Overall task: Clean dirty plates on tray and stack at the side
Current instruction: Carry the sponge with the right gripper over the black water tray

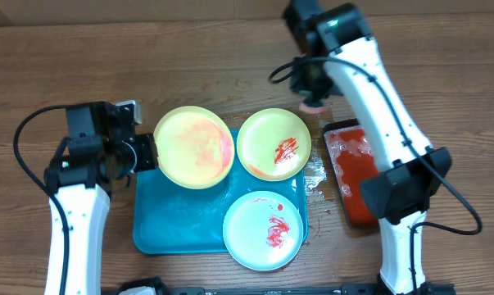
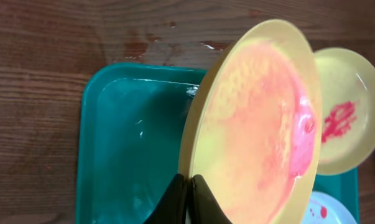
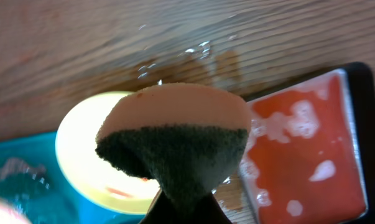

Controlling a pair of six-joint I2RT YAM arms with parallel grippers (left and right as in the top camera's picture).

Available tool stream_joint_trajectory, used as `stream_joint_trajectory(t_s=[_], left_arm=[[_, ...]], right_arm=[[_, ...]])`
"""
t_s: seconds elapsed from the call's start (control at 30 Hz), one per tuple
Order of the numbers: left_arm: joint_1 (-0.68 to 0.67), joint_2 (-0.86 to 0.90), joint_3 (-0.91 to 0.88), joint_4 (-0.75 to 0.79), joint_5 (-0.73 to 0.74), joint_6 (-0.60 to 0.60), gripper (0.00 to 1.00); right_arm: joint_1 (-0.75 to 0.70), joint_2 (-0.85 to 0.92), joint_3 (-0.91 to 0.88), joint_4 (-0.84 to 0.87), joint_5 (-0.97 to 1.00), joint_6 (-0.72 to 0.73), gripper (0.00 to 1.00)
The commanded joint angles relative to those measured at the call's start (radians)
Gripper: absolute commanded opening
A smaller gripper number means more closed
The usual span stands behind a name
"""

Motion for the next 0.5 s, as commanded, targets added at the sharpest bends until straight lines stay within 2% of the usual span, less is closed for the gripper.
stream_joint_trajectory(t_s=[0.0, 0.27, 0.47], left_arm=[[-0.053, -0.084, 0.026, -0.031, -0.066, 0.026, 0.05], [-0.123, -0.171, 0.03, -0.071, -0.132, 0.021, 0.05], [-0.134, -0.175, 0.043, -0.069, -0.135, 0.013, 0.04]], right_arm=[[-0.078, -0.028, 0.024, 0.0, -0.037, -0.02, 0.04], [-0.218, -0.028, 0.024, 0.001, -0.094, -0.094, 0.04], [-0.243, -0.028, 0.024, 0.0, -0.15, -0.145, 0.04]])
